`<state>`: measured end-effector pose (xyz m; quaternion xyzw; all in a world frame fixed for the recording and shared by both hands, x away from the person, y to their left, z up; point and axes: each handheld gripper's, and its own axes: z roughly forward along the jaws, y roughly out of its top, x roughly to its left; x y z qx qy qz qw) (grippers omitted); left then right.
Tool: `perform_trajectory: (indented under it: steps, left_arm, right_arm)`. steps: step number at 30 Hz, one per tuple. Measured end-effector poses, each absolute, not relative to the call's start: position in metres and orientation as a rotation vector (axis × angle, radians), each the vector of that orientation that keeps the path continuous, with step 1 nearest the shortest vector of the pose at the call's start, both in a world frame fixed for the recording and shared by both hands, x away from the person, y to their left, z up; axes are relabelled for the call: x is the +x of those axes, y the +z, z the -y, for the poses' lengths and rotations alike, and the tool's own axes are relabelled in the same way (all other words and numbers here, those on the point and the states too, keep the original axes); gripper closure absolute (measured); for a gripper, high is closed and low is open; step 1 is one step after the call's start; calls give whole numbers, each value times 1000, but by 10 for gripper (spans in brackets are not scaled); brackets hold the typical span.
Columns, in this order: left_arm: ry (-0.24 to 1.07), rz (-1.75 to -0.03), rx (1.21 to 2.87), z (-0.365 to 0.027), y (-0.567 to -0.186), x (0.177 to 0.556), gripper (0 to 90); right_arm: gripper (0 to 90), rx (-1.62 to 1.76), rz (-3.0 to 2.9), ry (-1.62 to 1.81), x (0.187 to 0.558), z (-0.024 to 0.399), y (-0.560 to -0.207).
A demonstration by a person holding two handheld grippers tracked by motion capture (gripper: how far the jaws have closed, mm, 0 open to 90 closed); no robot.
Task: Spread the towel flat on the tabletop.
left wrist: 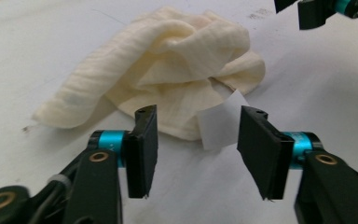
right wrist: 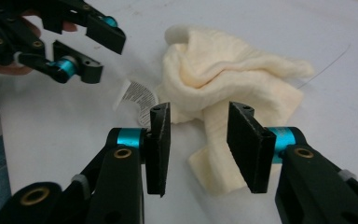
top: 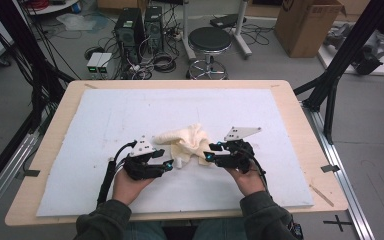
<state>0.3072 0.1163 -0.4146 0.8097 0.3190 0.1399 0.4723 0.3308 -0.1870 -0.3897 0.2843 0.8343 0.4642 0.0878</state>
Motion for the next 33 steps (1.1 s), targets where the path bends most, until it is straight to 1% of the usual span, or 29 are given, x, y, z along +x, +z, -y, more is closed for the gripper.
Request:
perform_trajectory:
  steps: [1, 4, 5, 9, 16, 20, 26, 31, 33]
  left_arm:
    - [328, -773, 2003, -112, -416, 310, 525]
    - [319, -764, 2014, -102, -419, 315, 534]
    - [314, -759, 2021, -99, -419, 316, 534]
    - [278, -739, 2071, -87, -427, 322, 531]
    - [253, -750, 2109, -78, -436, 329, 542]
    - [249, -750, 2133, -76, -440, 333, 569]
    - [254, -770, 2138, -74, -443, 336, 602]
    - [276, -779, 2141, -74, -443, 336, 643]
    - [289, -780, 2144, -73, -443, 336, 674]
  right_arm:
    - [632, 827, -2508, 1371, 330, 183, -396]
    - [640, 814, -2531, 1357, 329, 180, -400]
    - [655, 800, -2552, 1342, 329, 177, -405]
    - [662, 801, -2593, 1304, 330, 173, -414]
    - [668, 817, -2641, 1237, 335, 168, -427]
    - [674, 812, -2657, 1185, 340, 161, -433]
    - [687, 861, -2660, 1156, 346, 161, -437]
    - [718, 866, -2657, 1145, 349, 162, -439]
    - [753, 870, -2649, 1135, 350, 162, -439]
